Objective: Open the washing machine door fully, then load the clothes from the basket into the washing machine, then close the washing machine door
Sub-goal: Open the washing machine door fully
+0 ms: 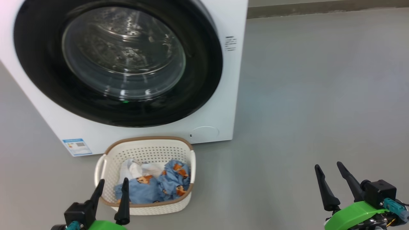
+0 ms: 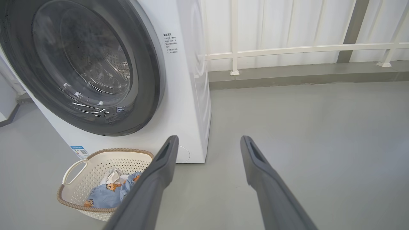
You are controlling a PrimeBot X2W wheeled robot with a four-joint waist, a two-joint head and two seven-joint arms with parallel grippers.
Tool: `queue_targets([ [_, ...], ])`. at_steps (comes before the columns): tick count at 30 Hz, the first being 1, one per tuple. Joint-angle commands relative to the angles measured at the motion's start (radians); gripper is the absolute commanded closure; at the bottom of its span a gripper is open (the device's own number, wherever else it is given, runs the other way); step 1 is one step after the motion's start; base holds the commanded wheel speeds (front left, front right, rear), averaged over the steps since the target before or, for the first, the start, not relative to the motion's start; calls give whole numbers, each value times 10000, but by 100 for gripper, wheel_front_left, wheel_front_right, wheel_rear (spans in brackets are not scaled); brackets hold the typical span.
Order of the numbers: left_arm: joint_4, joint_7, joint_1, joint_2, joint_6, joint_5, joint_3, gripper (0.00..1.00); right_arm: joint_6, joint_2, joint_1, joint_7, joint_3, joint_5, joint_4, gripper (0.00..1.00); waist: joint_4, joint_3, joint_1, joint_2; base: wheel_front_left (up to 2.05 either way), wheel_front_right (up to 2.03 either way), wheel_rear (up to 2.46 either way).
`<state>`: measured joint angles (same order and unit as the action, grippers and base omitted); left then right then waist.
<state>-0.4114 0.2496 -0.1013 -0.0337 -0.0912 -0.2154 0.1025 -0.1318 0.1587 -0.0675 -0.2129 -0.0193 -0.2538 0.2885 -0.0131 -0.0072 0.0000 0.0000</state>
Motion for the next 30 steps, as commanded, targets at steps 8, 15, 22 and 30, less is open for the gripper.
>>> queue_targets([
  [8,500,122,-382,-166,35,18,-221,0,11,98,-331,-75,115,-93,-289,0,-2,-18,0,0,62,62,-123],
  [15,459,122,-350,-166,27,50,-253,0,11,75,-326,-79,111,-89,-296,0,-14,-2,0,0,9,9,-17],
  [22,428,122,-367,-166,56,80,-308,0,11,87,-314,-90,105,-95,-281,0,-31,22,0,0,0,0,0],
  [30,395,122,-362,-166,71,52,-302,0,11,50,-293,-89,92,-62,-306,0,-25,18,0,0,0,0,0],
])
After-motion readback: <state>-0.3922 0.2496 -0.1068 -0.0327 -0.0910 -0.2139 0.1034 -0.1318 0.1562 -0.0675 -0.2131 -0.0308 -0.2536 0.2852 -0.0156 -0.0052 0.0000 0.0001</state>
